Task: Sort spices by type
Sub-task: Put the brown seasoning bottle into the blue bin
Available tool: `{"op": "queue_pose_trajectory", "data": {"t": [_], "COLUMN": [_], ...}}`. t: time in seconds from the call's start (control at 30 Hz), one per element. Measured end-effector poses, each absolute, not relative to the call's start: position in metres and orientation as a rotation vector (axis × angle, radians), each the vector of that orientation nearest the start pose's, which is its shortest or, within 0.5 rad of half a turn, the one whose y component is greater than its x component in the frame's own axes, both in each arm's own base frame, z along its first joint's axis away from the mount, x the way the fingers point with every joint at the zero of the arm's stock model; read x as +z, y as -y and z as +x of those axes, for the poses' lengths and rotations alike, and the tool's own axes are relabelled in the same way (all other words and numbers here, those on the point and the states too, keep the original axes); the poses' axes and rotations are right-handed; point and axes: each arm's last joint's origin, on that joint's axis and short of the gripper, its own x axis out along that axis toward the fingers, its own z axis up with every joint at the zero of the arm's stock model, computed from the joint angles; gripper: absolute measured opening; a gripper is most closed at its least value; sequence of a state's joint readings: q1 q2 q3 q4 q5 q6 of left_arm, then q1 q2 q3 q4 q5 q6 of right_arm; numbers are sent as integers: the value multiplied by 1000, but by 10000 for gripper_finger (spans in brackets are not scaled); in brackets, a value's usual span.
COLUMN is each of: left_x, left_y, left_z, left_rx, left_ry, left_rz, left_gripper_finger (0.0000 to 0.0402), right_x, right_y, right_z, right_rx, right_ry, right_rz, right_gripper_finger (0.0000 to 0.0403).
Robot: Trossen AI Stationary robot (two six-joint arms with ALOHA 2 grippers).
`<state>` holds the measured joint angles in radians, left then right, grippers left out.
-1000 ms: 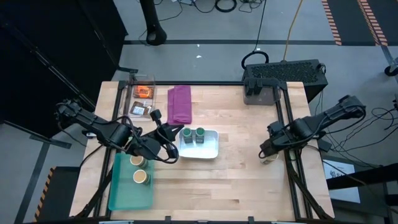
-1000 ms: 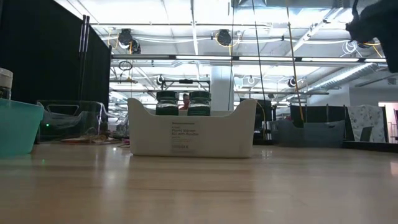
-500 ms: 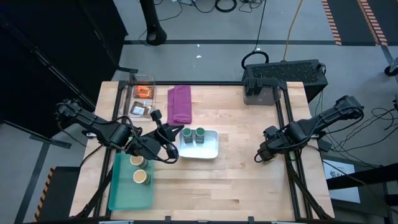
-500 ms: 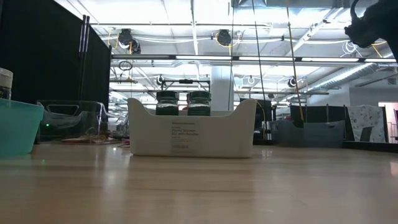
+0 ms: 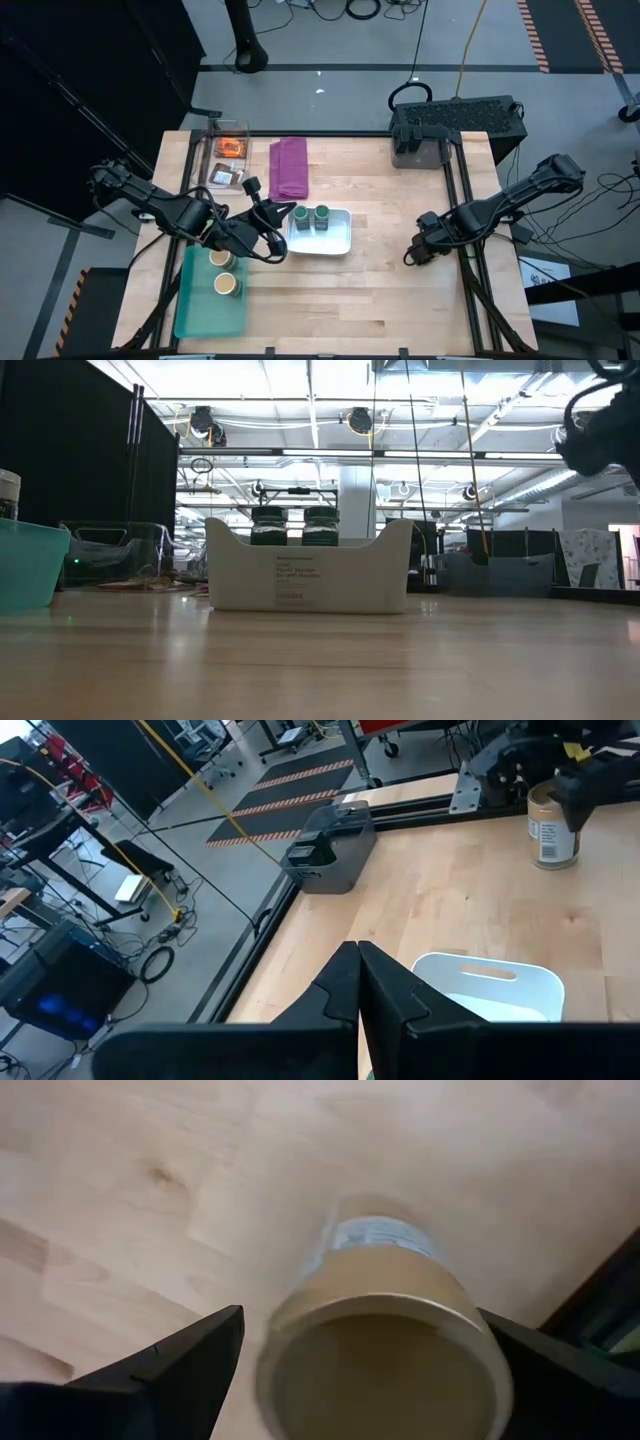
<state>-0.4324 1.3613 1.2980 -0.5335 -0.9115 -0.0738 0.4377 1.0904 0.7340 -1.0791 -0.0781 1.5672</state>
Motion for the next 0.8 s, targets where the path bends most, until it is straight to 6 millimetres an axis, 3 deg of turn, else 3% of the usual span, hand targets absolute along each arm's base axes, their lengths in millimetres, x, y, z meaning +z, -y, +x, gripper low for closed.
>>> {"op": "queue_pose_trajectory", "data": {"t": [0.13,0.33,0.57,0.8], "left_x": [358,356,355,351], "left_y": [98,98,99,106], "left_z": [268,267,266,266], "left_rx": [481,479,435,244], "left_ry": [-454,-471,-489,-546], "left_rz": [305,318,313,227], "left_gripper_finger": [6,6,6,6], "right_x": [208,209,215,259], "right_y": [-70,-70,-72,-79], "right_z": [143,142,145,157], "right_rx": [-762,-768,-720,-599], "right_ry": [-1408,-1410,-1391,-1190], "right_rz": [1011,1010,964,867], "right_gripper_finger": [328,245,245,245]}}
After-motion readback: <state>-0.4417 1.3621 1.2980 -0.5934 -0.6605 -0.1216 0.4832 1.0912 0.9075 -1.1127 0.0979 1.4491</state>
